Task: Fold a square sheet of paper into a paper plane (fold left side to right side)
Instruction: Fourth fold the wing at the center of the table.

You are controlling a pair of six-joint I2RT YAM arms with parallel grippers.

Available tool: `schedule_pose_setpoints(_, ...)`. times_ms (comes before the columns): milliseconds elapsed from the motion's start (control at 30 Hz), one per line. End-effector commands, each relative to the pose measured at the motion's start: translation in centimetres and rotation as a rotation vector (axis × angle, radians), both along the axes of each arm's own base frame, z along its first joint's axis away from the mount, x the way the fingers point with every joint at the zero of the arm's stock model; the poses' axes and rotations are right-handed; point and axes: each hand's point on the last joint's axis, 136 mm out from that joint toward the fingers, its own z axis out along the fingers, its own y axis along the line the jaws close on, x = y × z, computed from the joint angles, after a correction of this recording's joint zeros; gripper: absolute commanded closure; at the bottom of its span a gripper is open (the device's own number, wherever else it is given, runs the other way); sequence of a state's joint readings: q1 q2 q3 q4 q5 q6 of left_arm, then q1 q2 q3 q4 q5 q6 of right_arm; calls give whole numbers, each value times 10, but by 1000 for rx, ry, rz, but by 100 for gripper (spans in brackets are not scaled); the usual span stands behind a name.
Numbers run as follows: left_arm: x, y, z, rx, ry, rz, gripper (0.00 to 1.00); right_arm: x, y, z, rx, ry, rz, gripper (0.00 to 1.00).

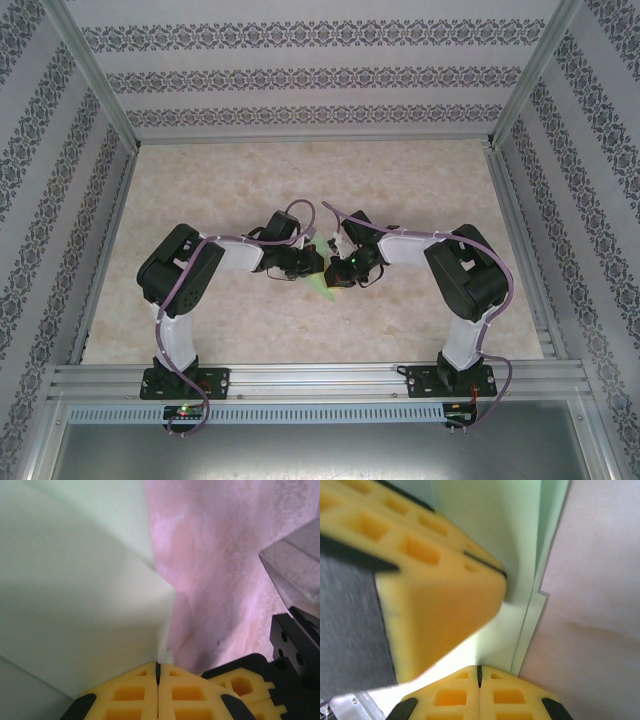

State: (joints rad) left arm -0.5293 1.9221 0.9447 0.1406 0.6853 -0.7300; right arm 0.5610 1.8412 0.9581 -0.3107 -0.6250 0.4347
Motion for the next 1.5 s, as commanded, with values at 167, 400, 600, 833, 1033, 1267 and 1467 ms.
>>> schedule_pose_setpoints(167, 52, 44, -15, 134, -76, 103, 92, -38, -50, -54, -284, 118, 5, 100)
schedule_pose_setpoints(400, 78, 57, -16, 123, -94, 133, 92, -40, -50, -55, -283, 124, 9, 100)
schedule_pose_setpoints(600, 96, 66, -16, 114, -96, 151, 92, -41, -50, -55, -285, 127, 12, 100)
schedule_pose_setpoints(833, 114, 79, -17, 146, -100, 160, 91, -42, -50, -54, -287, 129, 14, 100)
schedule_pose_setpoints(1033, 130, 96, -26, 155, -87, 193, 91, -42, -51, -53, -287, 129, 11, 100)
schedule_pose_setpoints(1267, 144, 105, -11, 125, -103, 209, 88, -37, -42, -47, -245, 115, -4, 100)
schedule_pose_setpoints(1467, 154, 110, 29, 92, -156, 209, 79, -23, -25, -35, -162, 81, -28, 100)
